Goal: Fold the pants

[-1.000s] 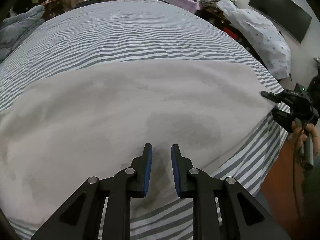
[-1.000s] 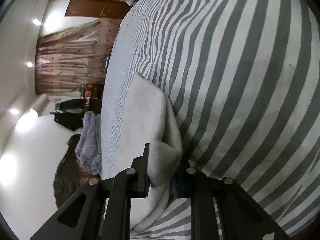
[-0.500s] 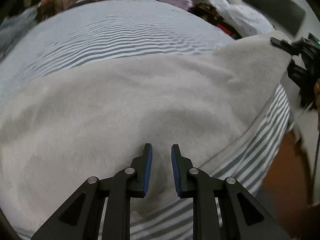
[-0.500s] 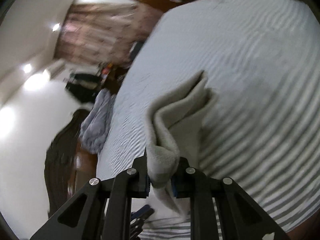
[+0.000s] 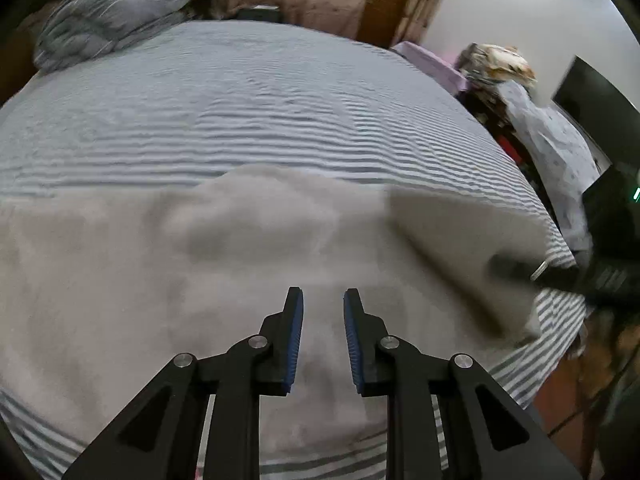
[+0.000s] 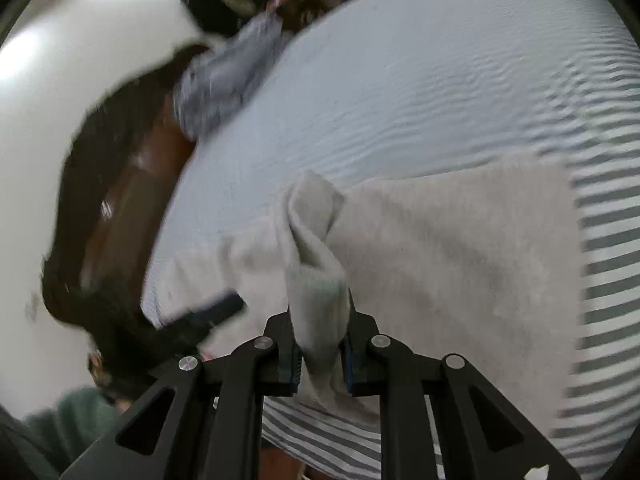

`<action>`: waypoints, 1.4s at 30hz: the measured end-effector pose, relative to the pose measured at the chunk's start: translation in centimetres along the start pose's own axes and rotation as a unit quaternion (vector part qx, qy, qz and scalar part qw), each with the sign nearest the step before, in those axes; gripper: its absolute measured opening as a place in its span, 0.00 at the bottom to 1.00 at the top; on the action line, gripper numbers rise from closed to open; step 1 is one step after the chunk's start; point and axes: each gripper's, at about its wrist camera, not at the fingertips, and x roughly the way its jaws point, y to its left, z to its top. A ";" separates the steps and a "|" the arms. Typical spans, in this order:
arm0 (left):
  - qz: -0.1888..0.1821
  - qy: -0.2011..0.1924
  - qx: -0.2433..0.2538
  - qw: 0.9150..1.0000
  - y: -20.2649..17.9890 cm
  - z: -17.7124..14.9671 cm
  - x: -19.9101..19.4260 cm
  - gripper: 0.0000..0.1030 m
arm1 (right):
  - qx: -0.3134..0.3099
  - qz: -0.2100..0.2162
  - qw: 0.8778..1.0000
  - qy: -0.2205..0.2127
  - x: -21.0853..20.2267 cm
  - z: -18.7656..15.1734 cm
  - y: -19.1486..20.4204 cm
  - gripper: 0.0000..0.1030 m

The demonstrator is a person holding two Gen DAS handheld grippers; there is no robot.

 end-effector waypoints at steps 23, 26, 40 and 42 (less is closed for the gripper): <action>-0.141 0.058 -0.073 0.986 -1.7 -0.5 0.4 0.36 | 0.076 0.005 0.996 -0.034 -2.7 -8.1 -0.2 0.58; -0.156 0.084 -0.080 0.981 -3.4 -0.8 1.7 0.36 | 0.112 0.012 0.993 -0.045 -2.8 -9.0 -1.2 0.58; -0.182 0.161 -0.176 0.954 -5.0 -1.1 6.0 0.35 | 0.150 0.046 0.985 -0.075 -3.6 -10.2 -3.0 0.58; -0.191 0.162 -0.186 0.950 -5.1 -0.9 5.8 0.35 | 0.152 0.051 0.984 -0.074 -3.6 -10.3 -3.1 0.58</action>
